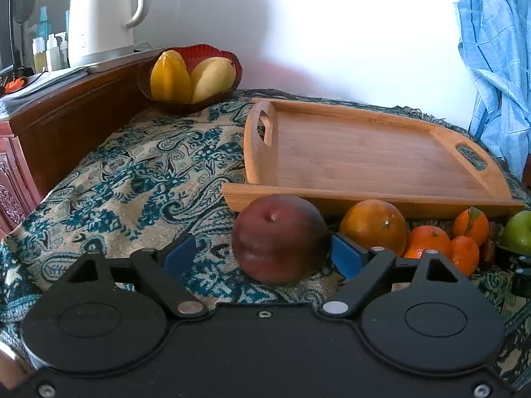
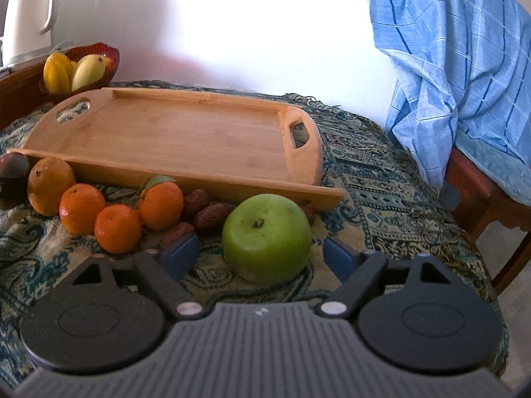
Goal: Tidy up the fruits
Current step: 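Grasp the dark red fruit with left tool while right tool grasps green apple, then carry the dark red fruit and green apple over the wooden tray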
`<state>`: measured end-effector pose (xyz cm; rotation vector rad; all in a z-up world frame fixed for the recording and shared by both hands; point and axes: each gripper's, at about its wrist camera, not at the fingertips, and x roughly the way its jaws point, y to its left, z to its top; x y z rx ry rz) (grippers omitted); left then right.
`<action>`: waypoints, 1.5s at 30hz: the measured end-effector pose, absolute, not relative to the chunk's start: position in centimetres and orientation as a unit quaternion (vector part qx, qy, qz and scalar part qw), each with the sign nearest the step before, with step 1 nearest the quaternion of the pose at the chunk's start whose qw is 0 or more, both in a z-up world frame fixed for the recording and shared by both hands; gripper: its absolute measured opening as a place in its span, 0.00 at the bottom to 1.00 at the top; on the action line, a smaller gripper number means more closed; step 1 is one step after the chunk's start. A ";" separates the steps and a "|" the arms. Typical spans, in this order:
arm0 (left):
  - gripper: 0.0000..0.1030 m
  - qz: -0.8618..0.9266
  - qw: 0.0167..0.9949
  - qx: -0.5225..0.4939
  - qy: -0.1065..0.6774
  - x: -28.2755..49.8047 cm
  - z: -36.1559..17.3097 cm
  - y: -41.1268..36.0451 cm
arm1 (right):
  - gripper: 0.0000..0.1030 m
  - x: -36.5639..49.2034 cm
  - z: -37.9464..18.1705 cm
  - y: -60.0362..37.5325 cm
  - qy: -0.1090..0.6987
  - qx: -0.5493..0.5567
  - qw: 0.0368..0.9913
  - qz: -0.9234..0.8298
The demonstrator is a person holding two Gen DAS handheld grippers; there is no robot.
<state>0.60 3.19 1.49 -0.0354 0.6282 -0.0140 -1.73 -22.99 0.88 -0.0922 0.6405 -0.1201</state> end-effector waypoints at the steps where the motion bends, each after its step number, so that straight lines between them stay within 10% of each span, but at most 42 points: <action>1: 0.85 -0.006 0.950 -0.018 0.310 0.8 1.4 3.1 | 0.83 -1.6 0.8 -23.0 0.318 -0.044 0.945 -0.057; 22: 0.62 -0.022 0.949 -0.004 0.313 2.4 0.2 2.0 | 0.80 0.1 -0.3 -23.9 0.311 -0.002 0.949 -0.045; 27: 0.61 -0.017 0.951 -0.007 0.310 2.0 0.6 1.9 | 0.60 -0.3 0.0 -23.5 0.298 -0.008 0.953 -0.061; 45: 0.61 -0.021 0.955 0.013 0.296 0.0 4.0 2.1 | 0.59 -1.5 2.3 -23.5 0.291 0.045 0.955 -0.042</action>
